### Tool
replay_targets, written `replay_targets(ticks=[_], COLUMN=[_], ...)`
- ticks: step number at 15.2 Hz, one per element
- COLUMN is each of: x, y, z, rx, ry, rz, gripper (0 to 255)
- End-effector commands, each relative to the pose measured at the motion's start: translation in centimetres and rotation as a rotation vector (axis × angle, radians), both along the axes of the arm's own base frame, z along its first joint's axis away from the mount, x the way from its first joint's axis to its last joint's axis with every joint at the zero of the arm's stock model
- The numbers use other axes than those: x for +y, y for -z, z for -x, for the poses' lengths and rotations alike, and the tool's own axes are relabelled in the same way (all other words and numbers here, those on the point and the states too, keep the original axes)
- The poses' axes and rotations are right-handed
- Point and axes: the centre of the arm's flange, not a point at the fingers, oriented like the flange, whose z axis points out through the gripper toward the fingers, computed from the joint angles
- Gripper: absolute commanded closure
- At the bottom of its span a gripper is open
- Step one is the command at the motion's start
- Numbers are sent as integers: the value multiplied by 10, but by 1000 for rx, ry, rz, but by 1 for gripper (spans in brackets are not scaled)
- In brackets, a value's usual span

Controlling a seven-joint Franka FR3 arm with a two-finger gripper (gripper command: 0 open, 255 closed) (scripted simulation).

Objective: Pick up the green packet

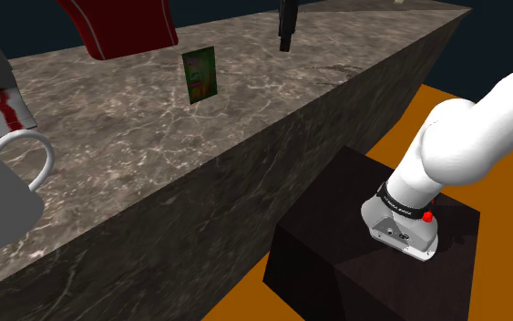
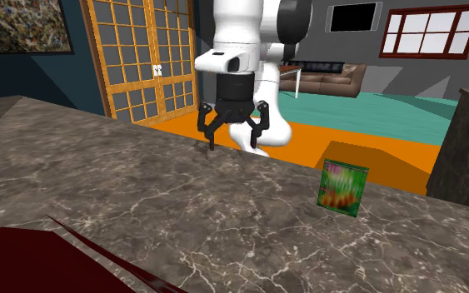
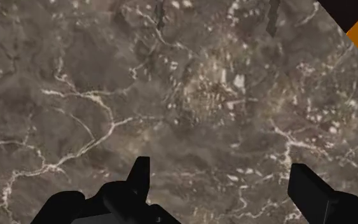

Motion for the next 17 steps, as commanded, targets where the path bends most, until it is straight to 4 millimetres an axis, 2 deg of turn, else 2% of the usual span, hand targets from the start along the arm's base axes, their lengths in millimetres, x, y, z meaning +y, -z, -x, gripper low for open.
replay_targets(ticks=[1, 5, 9, 16, 17], x=[21, 64, 111, 194, 194], y=[-6, -22, -38, -68, -68], z=[-14, -34, -46, -43, -43], rx=[8, 23, 39, 66, 66], ry=[-106, -309, -512, -867, -868], rz=[-11, -31, -51, -87, -87], gripper=[0, 0, 0, 0, 0])
